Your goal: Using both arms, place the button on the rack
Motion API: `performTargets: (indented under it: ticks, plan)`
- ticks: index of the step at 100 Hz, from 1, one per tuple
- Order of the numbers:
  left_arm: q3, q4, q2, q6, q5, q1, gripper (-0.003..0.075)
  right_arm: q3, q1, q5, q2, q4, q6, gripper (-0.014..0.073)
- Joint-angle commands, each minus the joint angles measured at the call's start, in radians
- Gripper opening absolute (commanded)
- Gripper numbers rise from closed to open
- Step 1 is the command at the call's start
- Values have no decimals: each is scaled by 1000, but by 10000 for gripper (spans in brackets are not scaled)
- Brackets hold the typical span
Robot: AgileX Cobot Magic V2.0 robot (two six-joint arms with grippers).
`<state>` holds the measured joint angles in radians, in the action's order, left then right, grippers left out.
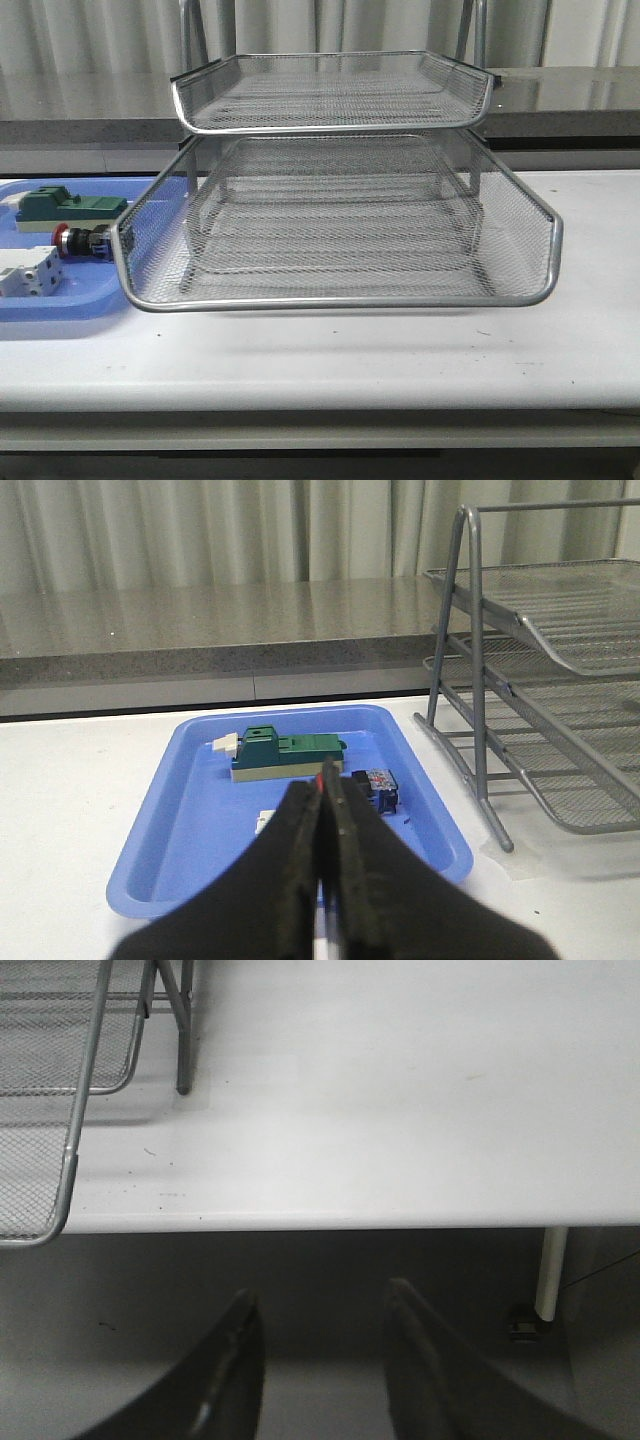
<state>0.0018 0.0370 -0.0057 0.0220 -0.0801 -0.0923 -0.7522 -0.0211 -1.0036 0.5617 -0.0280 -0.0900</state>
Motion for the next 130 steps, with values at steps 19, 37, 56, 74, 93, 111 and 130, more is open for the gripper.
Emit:
performTargets:
  ticks: [19,37,56,74,93,111,130]
  plan:
    - [47,-9,-32,12,93,3,-20,-34,5,37,-17,-18,1,-76]
    - [47,-9,-32,12,93,3,-20,-34,5,37,-17,-18,1,-69]
    - [47,-9,-32,12,93,3,-20,-34,5,35,-17,-18,1,-69]
    - [47,-9,-32,12,93,3,-20,-34,5,35,-17,-18,1,-69]
    - [47,-9,-32,12,93,3,-20,-34,5,35,-17,-18,1,-69]
    - [47,-9,-32,12,101,3,-20,-34,5,35,-17,-18,1,-69]
    - [36,-15,-32,12,176,3,-20,-34,5,35,-17,-18,1,-69]
